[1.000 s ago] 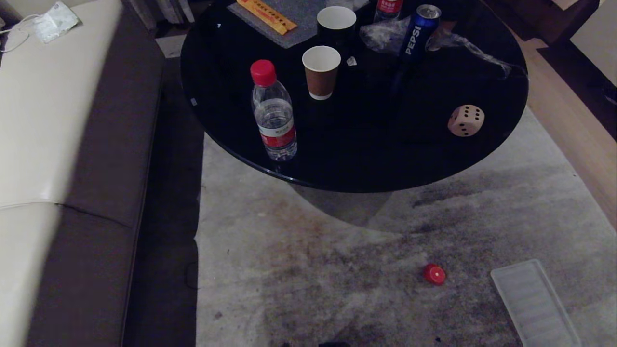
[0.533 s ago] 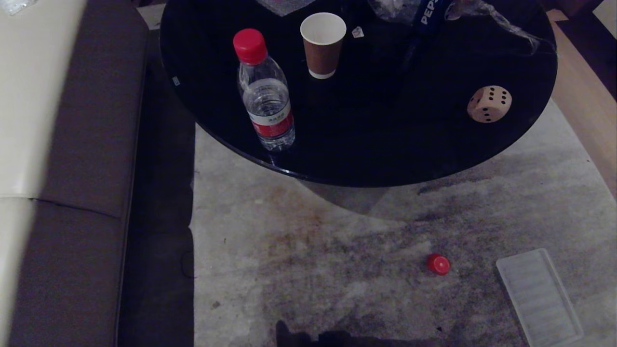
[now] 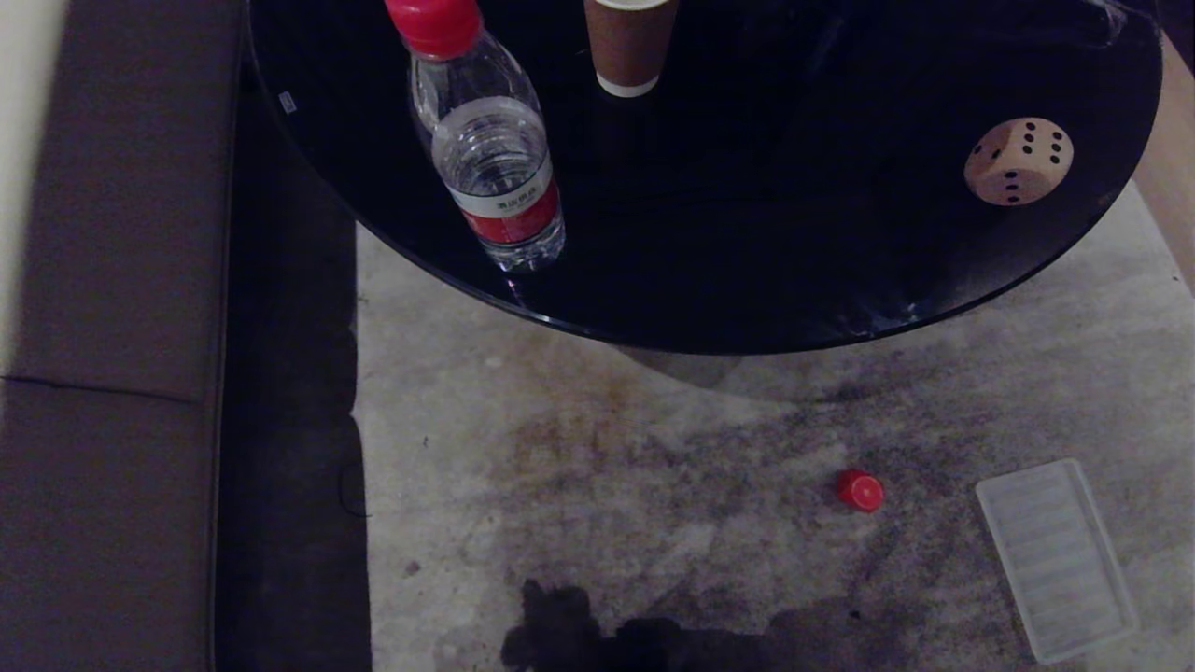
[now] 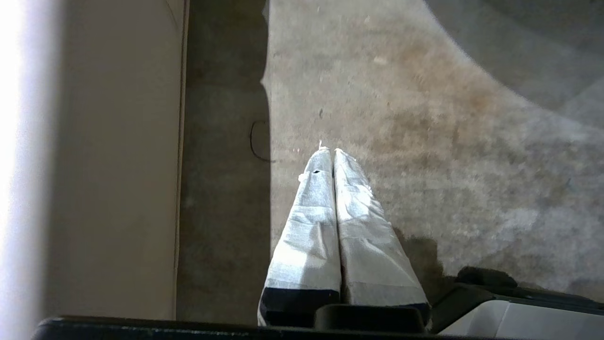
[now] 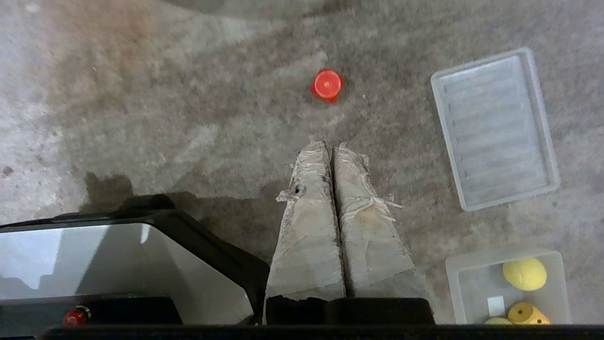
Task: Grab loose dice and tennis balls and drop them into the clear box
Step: Pick up toys out of the box
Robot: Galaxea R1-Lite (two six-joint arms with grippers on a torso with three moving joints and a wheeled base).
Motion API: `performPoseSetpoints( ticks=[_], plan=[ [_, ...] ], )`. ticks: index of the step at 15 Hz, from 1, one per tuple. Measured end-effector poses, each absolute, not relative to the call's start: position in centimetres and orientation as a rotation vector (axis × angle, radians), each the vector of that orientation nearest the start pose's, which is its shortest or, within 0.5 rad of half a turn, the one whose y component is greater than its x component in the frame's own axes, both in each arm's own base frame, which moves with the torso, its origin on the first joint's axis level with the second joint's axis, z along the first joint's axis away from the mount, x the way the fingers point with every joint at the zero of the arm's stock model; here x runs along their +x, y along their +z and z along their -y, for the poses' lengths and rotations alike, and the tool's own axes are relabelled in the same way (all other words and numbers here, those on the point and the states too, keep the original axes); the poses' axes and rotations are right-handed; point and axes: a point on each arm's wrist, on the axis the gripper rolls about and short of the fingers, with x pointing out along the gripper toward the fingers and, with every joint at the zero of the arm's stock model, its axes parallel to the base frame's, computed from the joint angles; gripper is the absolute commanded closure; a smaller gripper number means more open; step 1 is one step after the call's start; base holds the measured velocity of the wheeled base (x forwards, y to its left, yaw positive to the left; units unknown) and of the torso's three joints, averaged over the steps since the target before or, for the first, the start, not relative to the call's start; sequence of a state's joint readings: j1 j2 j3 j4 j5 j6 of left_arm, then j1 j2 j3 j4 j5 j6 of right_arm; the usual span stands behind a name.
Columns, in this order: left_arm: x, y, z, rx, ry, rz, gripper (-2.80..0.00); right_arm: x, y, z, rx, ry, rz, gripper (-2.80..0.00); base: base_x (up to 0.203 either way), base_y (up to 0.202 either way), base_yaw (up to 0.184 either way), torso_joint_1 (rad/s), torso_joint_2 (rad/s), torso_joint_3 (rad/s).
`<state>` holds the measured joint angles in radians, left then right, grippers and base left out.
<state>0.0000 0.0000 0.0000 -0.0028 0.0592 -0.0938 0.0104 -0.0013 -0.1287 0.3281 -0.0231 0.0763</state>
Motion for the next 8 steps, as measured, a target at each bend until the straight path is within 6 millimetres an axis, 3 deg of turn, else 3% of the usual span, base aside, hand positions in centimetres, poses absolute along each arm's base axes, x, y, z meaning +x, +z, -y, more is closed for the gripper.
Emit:
performPoseSetpoints(
  ticks=[5, 8],
  plan=[
    [-2.28, 7.58, -0.13, -0.094, 0.059, 0.006, 0.0, -3.61, 7.69, 0.09, 0.073, -0.02, -0.197, 0.0, 0.0, 0.0, 0.0, 0.0, 0.0, -0.201],
    [-2.28, 7.58, -0.13, -0.094, 0.059, 0.006, 0.0, -3.61, 7.69, 0.09, 0.072, -0.02, -0.197, 0.0, 0.0, 0.0, 0.0, 0.001, 0.0, -0.097]
  ],
)
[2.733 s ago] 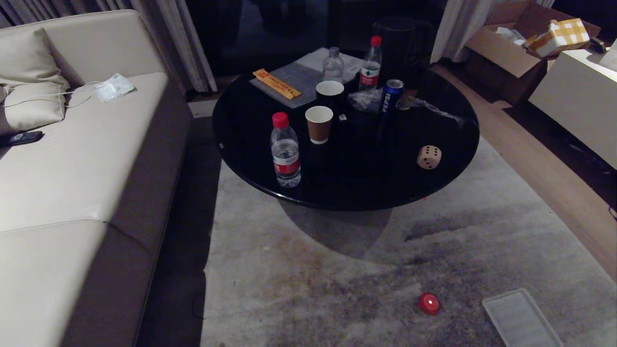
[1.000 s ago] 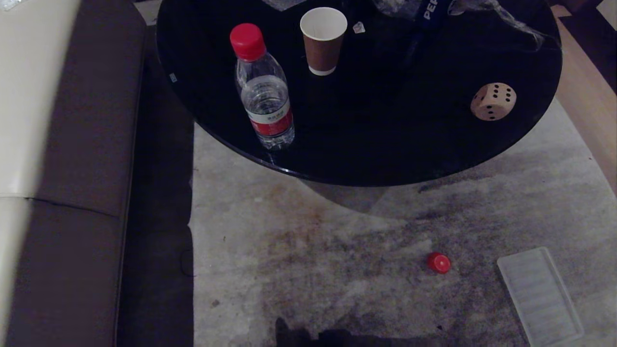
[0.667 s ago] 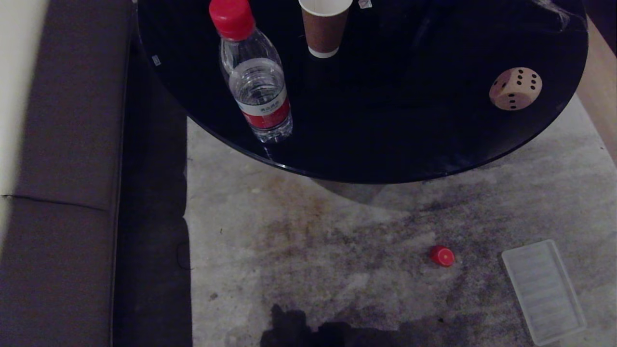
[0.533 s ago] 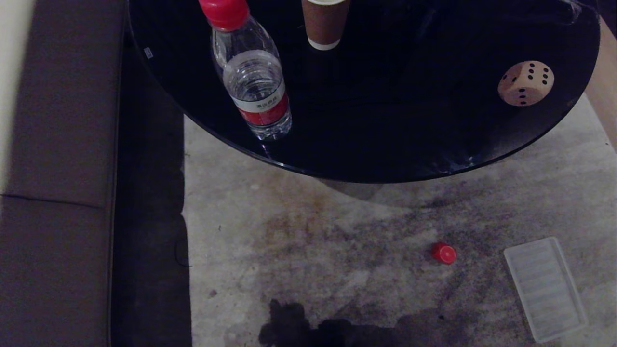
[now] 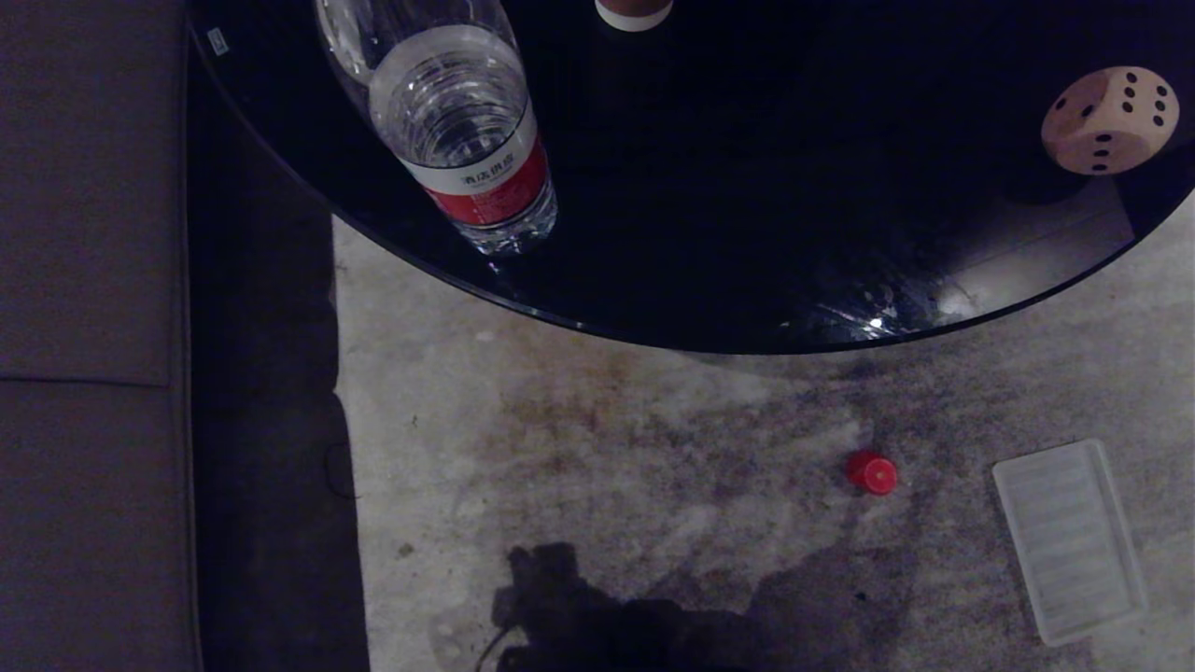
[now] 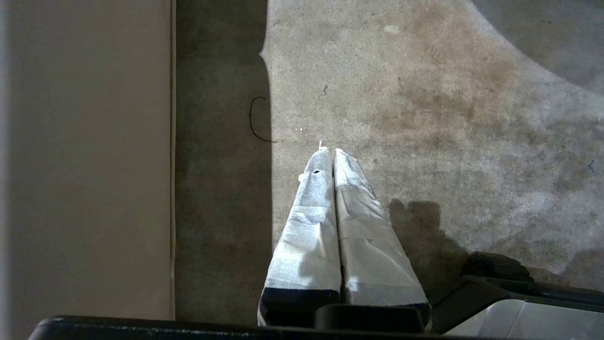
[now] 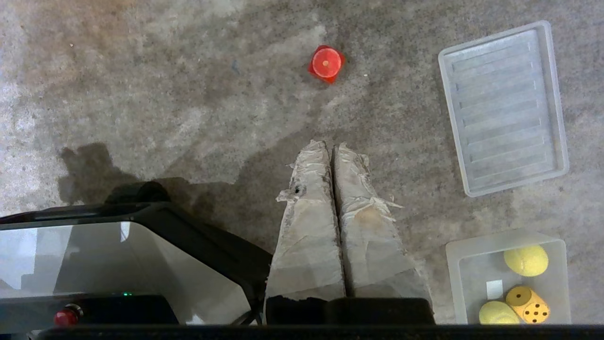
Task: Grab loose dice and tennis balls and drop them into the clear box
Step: Pick up toys out of the box
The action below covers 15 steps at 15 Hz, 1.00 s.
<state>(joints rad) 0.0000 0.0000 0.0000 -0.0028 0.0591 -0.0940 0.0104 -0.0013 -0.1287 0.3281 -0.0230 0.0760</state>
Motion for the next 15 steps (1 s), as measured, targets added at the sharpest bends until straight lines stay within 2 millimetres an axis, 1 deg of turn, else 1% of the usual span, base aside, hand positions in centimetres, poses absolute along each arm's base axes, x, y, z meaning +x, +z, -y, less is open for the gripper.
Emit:
performPoseSetpoints(
  ticks=[15],
  plan=[
    [-2.28, 7.58, -0.12, -0.084, 0.055, 0.005, 0.0, -3.6, 7.7, 0.09, 0.072, -0.02, -0.198, 0.0, 0.0, 0.0, 0.0, 0.0, 0.0, -0.002]
  ],
)
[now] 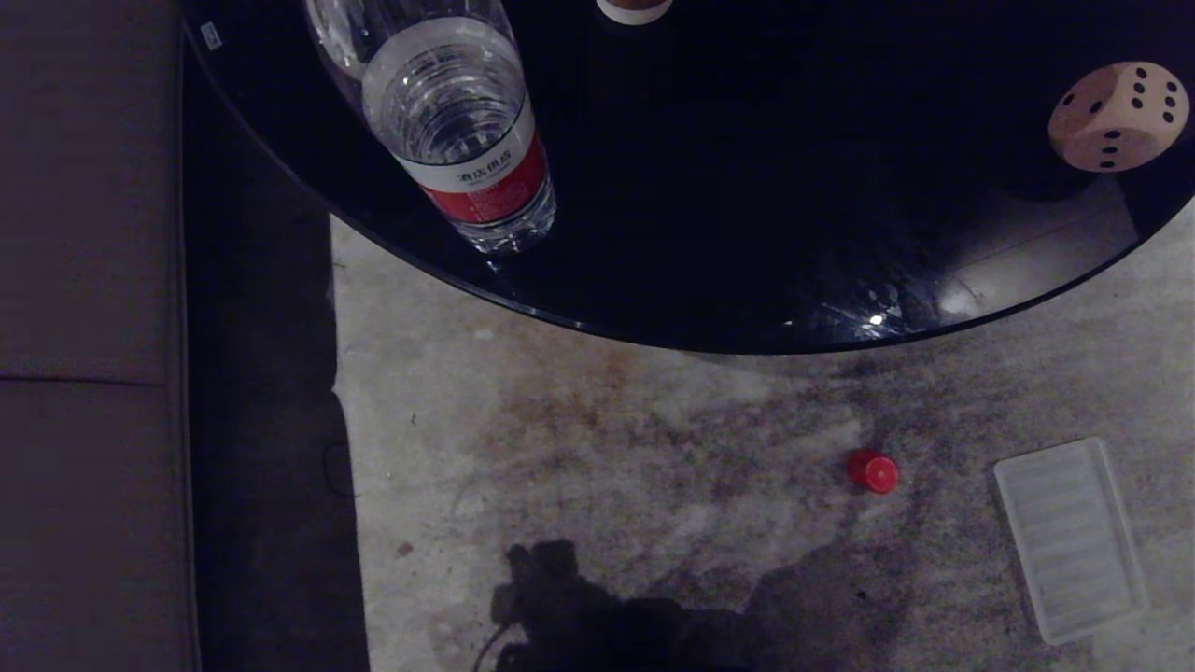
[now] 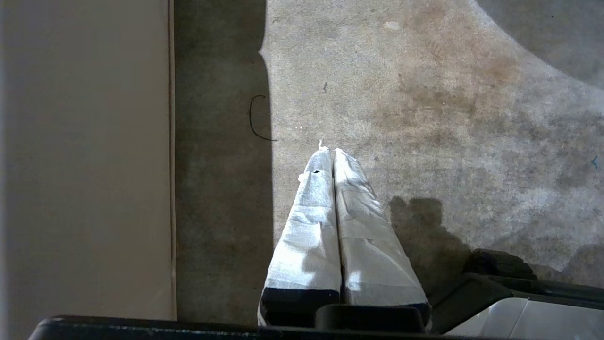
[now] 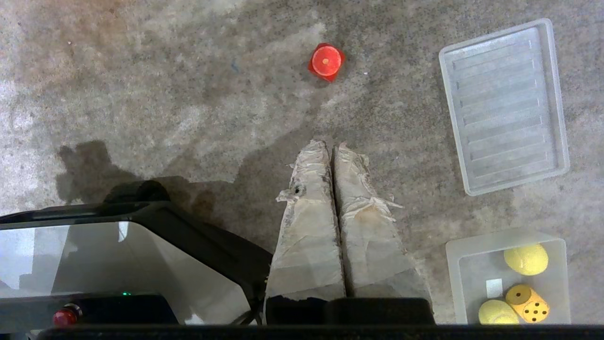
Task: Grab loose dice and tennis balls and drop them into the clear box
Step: Pick up toys out of the box
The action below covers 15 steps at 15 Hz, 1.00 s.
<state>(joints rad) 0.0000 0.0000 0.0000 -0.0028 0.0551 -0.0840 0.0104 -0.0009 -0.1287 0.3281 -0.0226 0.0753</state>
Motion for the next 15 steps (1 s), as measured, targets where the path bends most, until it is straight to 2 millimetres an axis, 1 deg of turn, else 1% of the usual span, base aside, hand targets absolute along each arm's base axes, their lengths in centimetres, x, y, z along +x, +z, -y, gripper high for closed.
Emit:
performPoseSetpoints(
  ticks=[2, 8, 15],
  plan=[
    [-2.28, 7.58, -0.12, -0.085, 0.055, 0.006, 0.0, -3.6, 7.7, 0.09, 0.072, -0.02, -0.198, 0.0, -0.114, 0.0, 0.001, 0.005, 0.0, 0.0],
    [-2.28, 7.57, -0.13, -0.094, 0.059, 0.005, 0.0, -3.6, 7.7, 0.09, 0.072, -0.02, -0.198, 0.0, -0.175, 0.0, -0.001, 0.002, 0.0, 0.006],
    [-2.28, 7.58, -0.13, -0.094, 0.059, 0.006, 0.0, -3.6, 7.7, 0.09, 0.071, -0.02, -0.199, 0.0, -0.009, 0.0, 0.0, 0.0, 0.0, 0.001]
  ],
)
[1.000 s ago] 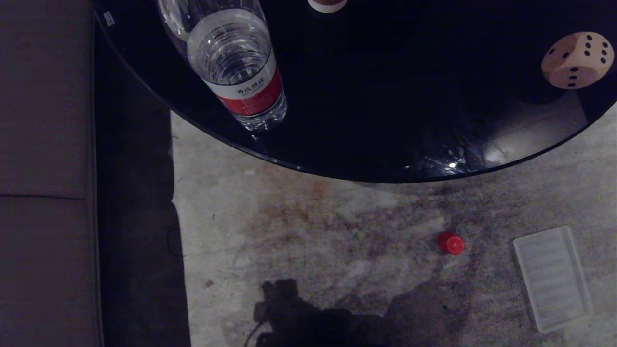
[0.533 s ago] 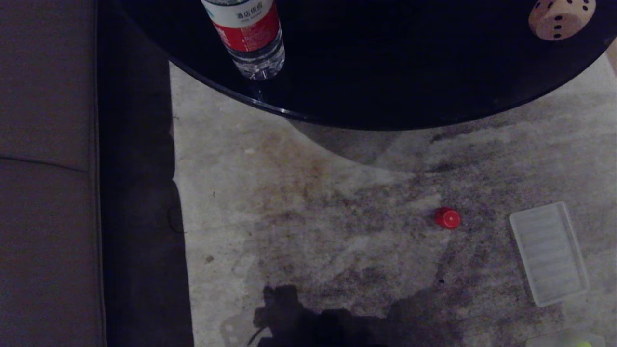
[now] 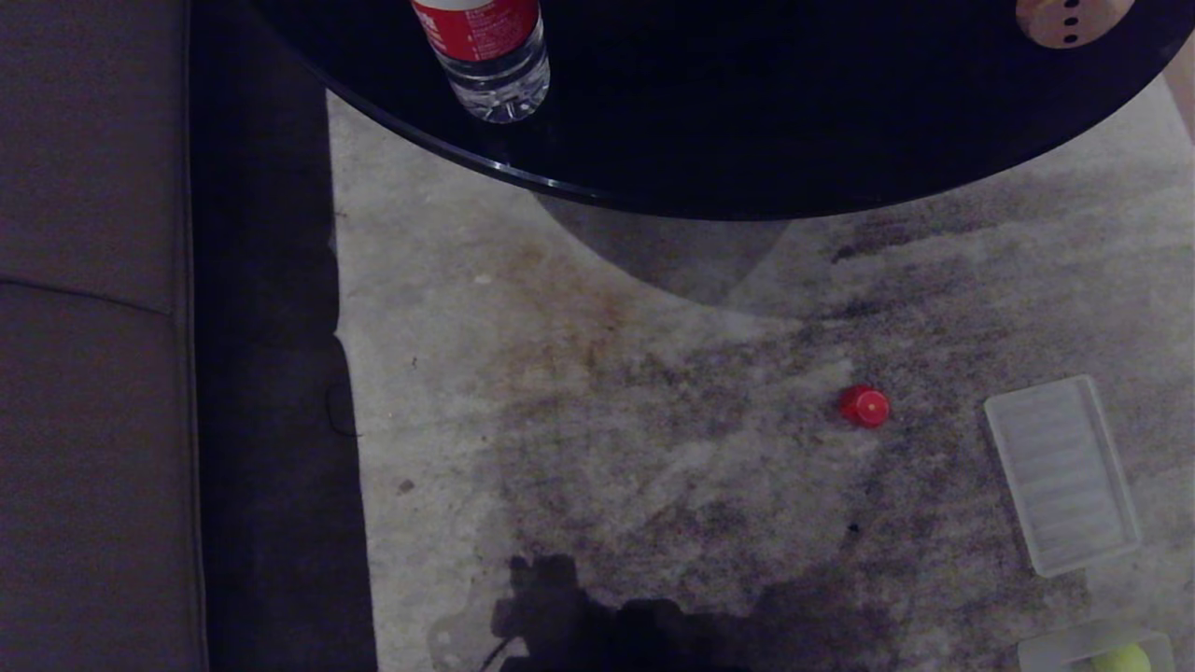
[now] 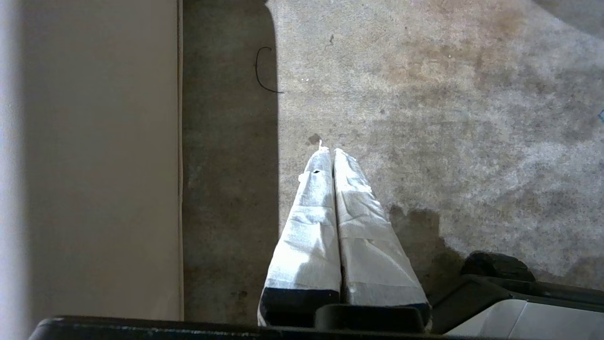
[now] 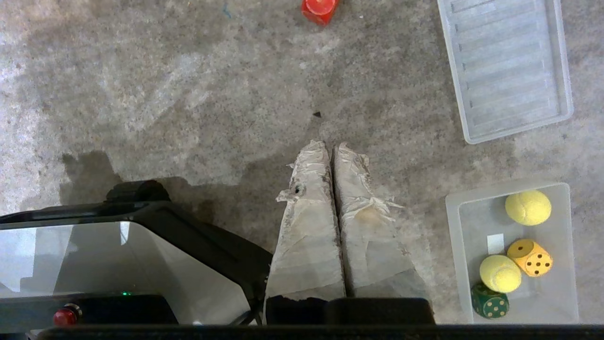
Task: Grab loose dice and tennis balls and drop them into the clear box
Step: Pick up toys out of the box
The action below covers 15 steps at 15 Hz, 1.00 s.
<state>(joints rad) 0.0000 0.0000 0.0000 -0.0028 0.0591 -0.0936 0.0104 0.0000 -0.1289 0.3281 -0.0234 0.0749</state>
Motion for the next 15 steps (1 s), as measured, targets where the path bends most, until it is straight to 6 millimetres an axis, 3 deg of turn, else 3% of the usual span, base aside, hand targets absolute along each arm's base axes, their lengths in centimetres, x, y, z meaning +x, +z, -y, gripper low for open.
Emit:
performPoseSetpoints(
  ticks=[15],
  plan=[
    [-2.28, 7.58, -0.13, -0.094, 0.059, 0.006, 0.0, -3.6, 7.7, 0.09, 0.072, -0.02, -0.199, 0.0, 0.0, 0.0, 0.0, 0.0, 0.0, 0.0]
  ],
)
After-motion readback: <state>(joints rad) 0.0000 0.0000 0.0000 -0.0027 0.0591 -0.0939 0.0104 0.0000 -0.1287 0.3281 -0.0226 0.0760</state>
